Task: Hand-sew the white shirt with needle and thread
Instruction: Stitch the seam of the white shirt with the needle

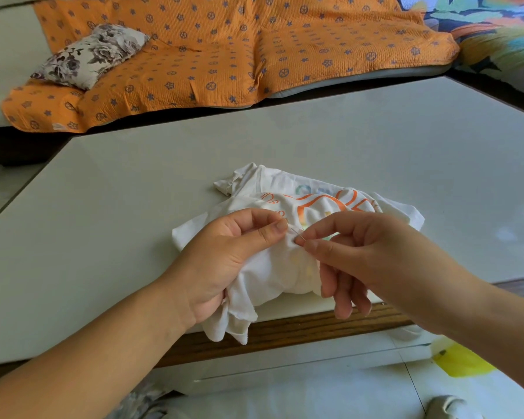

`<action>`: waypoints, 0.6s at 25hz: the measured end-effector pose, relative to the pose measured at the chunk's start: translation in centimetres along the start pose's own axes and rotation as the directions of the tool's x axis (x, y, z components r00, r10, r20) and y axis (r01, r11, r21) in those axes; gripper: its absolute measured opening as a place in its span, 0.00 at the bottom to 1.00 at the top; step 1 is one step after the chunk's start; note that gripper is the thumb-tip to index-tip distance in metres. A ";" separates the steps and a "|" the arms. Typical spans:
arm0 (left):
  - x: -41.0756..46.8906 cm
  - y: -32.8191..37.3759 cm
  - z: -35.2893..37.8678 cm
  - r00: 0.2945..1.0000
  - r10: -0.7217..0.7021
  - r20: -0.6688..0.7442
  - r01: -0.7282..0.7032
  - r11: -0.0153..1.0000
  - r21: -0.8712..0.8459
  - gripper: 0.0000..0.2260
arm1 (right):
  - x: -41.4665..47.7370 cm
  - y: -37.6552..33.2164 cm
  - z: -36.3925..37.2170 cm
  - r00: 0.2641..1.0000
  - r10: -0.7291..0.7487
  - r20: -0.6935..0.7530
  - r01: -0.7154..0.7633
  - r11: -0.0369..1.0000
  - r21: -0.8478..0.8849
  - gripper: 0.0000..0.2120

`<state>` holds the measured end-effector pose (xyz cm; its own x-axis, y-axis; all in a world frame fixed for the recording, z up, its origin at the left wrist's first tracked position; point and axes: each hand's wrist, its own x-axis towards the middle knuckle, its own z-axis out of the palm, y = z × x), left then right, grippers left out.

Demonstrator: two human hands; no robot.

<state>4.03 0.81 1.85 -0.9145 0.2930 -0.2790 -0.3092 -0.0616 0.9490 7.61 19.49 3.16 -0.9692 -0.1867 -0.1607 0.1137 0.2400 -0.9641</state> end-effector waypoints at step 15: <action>-0.1 -0.2 0.4 0.995 0.099 -0.014 -0.098 0.992 0.082 0.08 | -0.1 -0.1 0.5 0.998 -0.012 -0.060 0.006 0.993 -0.114 0.05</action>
<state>4.32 1.16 1.78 -0.9443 0.2722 -0.1852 -0.1955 -0.0111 0.9806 7.79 19.04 3.18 -0.9818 -0.1325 -0.1358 0.0825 0.3463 -0.9345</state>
